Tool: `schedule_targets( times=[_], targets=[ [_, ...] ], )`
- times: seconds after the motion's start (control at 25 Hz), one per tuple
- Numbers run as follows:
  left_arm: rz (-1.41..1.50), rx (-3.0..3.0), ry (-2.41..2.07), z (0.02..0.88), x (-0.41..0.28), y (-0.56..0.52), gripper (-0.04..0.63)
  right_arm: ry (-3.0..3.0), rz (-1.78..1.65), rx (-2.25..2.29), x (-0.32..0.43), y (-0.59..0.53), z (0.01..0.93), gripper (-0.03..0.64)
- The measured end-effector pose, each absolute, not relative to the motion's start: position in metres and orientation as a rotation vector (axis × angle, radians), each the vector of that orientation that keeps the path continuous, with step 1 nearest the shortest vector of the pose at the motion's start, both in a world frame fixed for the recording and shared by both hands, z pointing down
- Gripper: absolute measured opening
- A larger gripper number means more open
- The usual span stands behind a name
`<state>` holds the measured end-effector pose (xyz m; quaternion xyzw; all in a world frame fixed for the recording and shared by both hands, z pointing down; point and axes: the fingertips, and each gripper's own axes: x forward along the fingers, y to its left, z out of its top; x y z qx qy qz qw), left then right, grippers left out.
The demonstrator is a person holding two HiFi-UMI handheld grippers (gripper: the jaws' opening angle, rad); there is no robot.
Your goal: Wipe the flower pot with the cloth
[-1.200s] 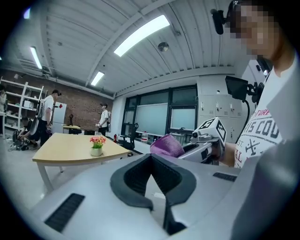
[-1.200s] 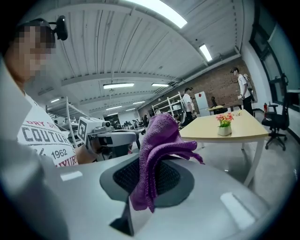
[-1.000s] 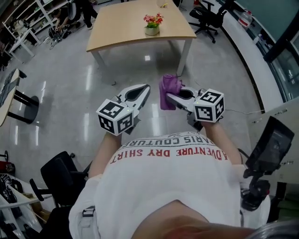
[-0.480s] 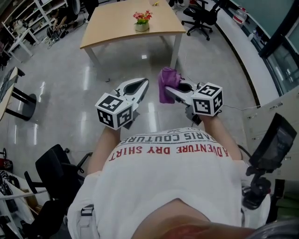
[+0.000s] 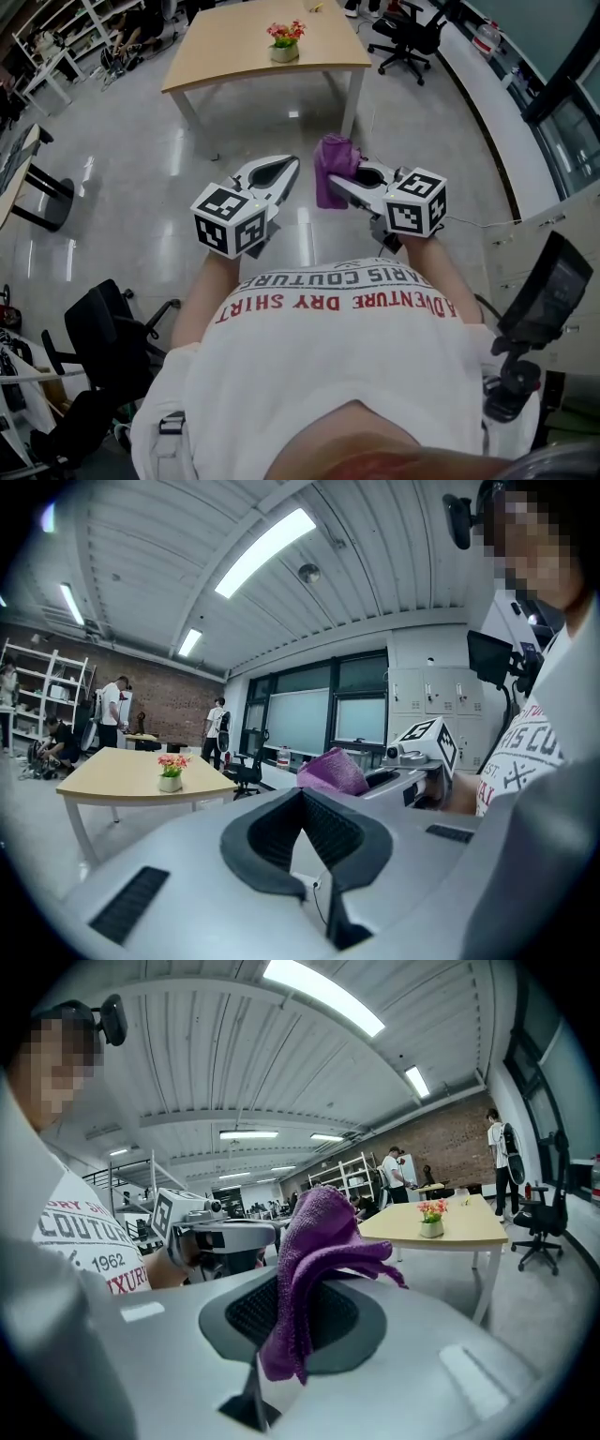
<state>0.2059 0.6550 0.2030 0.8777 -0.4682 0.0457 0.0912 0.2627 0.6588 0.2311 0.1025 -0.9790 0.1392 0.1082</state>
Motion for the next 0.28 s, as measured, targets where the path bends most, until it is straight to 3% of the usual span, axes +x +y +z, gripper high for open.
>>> schedule_targets(
  times=[0.28],
  targets=[
    [0.158, 2.610, -1.403, 0.205, 0.224, 0.656, 0.002, -2.881, 0.394, 0.284, 0.278, 0.659, 0.232, 0.048]
  ],
)
